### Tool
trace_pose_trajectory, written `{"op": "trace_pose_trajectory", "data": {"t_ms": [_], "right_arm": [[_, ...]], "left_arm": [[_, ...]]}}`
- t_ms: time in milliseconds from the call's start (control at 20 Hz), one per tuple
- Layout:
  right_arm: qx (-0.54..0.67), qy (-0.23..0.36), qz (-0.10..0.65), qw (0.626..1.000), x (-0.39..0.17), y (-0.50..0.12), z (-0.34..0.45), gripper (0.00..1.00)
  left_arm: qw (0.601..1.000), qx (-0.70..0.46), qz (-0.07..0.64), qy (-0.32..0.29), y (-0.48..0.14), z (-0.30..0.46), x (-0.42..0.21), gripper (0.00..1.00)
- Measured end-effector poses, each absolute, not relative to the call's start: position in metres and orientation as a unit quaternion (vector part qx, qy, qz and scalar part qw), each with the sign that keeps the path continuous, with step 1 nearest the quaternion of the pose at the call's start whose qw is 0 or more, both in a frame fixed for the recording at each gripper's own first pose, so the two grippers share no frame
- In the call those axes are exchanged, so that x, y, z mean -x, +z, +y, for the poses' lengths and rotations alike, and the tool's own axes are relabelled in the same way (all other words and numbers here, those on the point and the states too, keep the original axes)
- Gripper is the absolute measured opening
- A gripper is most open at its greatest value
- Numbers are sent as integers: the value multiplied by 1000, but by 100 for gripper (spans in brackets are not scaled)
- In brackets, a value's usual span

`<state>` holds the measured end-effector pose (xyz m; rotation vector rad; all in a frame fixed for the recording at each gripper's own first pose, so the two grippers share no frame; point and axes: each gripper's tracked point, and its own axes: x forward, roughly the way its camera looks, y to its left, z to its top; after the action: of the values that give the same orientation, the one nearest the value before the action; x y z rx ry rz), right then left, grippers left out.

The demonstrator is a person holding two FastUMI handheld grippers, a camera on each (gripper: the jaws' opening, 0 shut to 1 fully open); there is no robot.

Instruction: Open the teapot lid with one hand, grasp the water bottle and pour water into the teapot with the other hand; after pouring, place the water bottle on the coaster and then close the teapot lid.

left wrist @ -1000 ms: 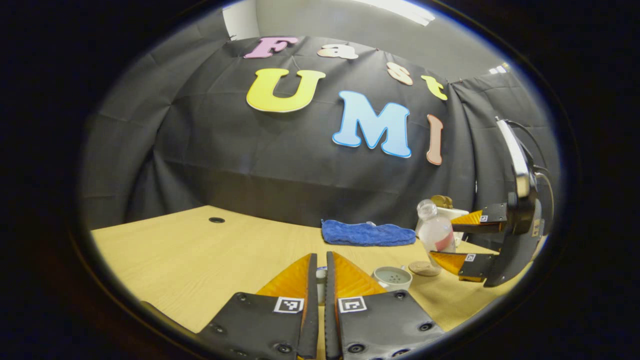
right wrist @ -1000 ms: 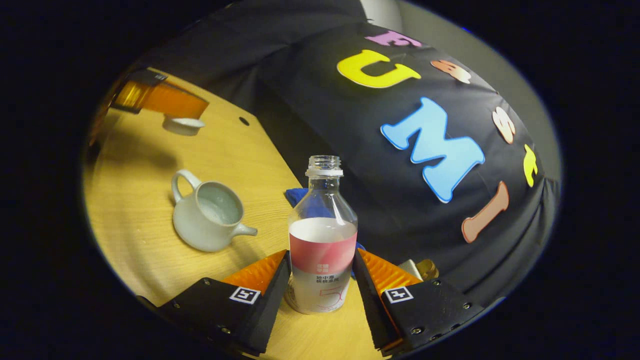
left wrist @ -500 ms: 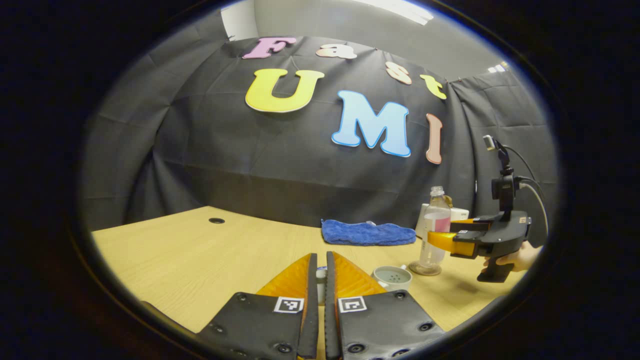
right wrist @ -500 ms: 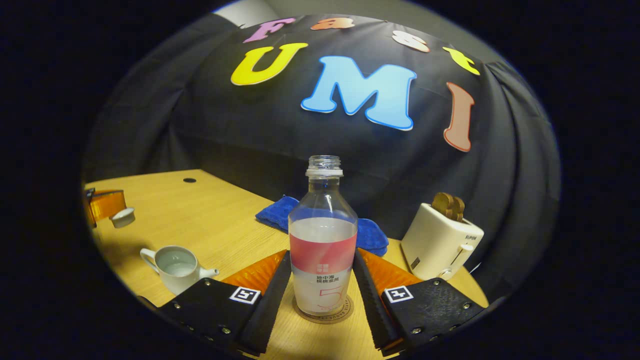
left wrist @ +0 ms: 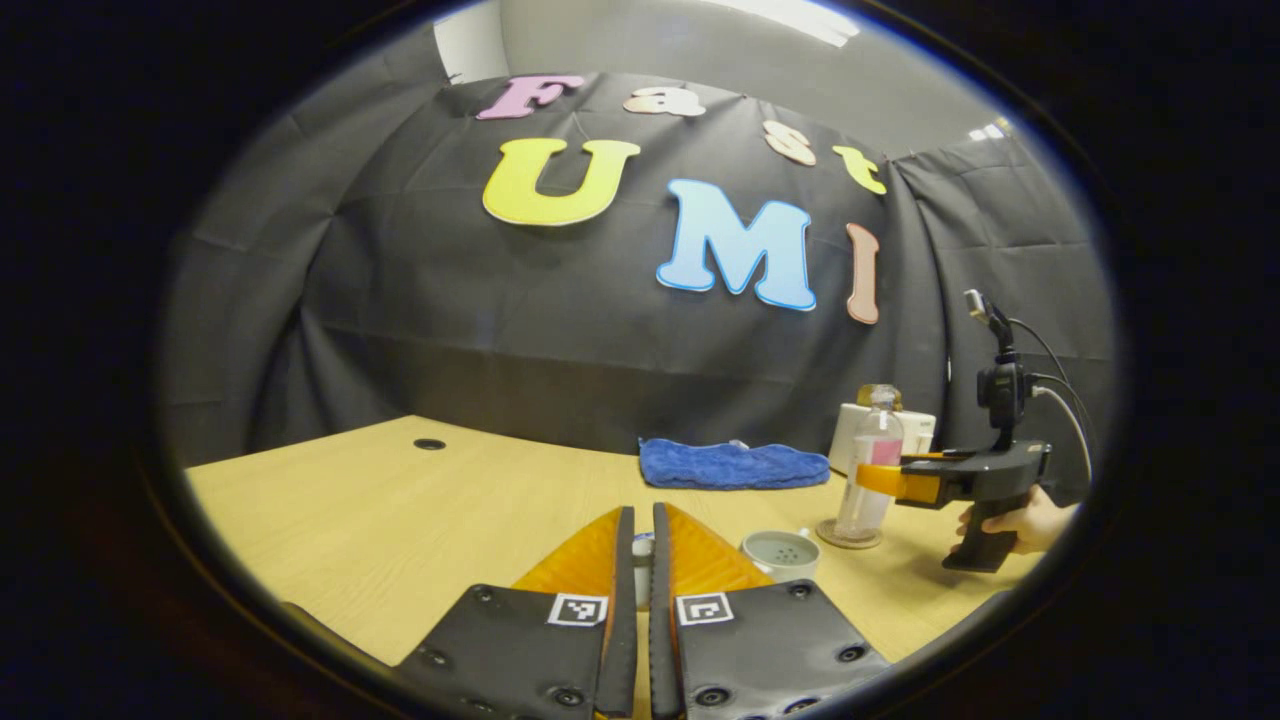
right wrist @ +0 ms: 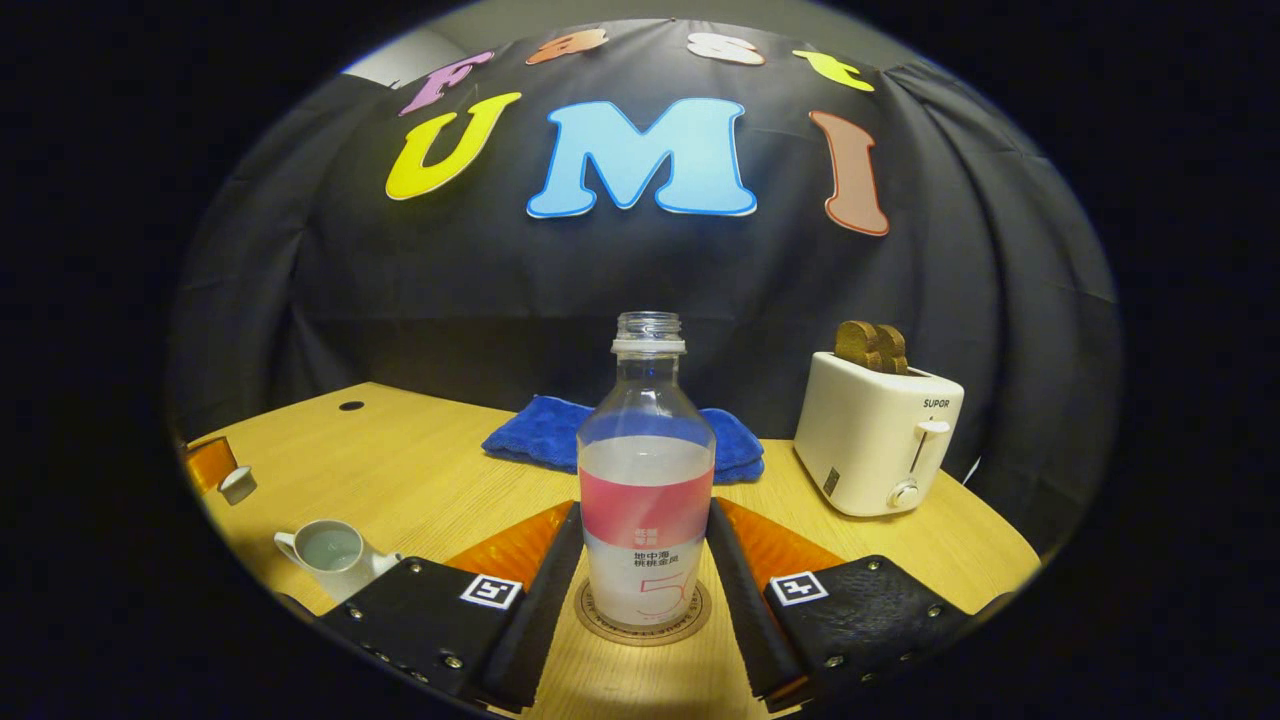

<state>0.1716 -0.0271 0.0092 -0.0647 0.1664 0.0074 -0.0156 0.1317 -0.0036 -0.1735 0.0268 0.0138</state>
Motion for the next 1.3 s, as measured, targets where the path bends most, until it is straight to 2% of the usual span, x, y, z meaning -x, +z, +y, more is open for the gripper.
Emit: {"op": "trace_pose_trajectory", "data": {"t_ms": [450,650,1050,1300], "right_arm": [[34,-10,90,995,-174,-3,-31,78],[10,-14,113,993,-172,-15,-34,95],[5,-19,90,996,-159,2,-40,95],[7,-17,70,997,-128,6,-35,96]], "left_arm": [[996,87,12,7,-4,131,15,11],[996,87,12,7,-4,131,16,11],[996,87,12,7,-4,130,14,12],[997,80,13,-7,-3,117,12,12]]}}
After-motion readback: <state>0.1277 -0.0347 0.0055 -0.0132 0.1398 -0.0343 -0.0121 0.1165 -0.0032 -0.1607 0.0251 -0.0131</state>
